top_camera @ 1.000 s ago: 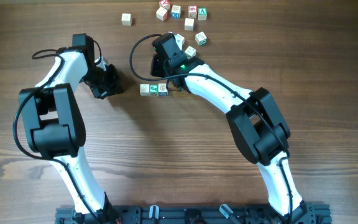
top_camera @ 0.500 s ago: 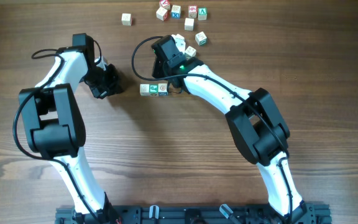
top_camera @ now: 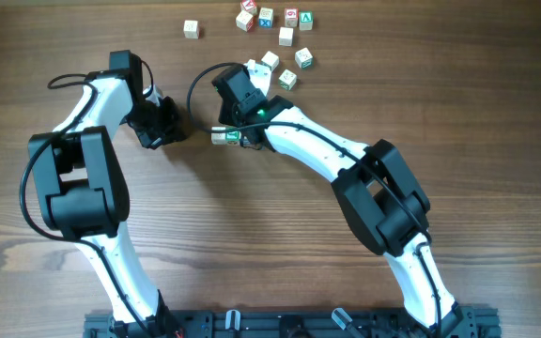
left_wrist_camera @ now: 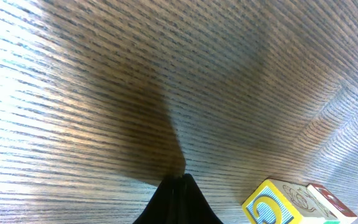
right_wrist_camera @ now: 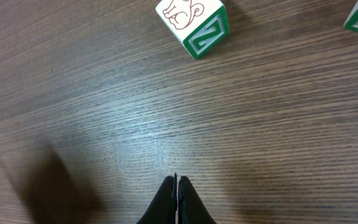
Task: Form a horizontal line
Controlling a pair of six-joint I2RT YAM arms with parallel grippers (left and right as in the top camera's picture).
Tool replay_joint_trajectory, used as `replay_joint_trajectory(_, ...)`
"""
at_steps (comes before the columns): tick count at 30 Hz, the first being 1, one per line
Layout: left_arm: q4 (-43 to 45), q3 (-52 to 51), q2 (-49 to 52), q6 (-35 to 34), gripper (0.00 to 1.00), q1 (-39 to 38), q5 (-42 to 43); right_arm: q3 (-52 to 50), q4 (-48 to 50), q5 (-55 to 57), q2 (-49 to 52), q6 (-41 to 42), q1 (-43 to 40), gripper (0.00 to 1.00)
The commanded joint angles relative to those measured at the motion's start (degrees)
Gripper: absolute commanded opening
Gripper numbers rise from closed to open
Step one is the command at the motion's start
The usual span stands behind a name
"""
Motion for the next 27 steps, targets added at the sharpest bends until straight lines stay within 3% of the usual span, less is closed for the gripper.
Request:
replay_joint_trajectory(1, 0.28, -0.87, 1.38, 0.07, 0.04, 0.37, -6.34, 0.85, 0.22, 3.41, 0.76, 1.77, -0.15, 0.05)
replay_joint_trajectory(27, 0.31, -0.87, 1.38, 0.07, 0.04, 0.37, -6.34, 0.83, -1.70, 2.73, 0.76, 2.82, 0.00, 0.05)
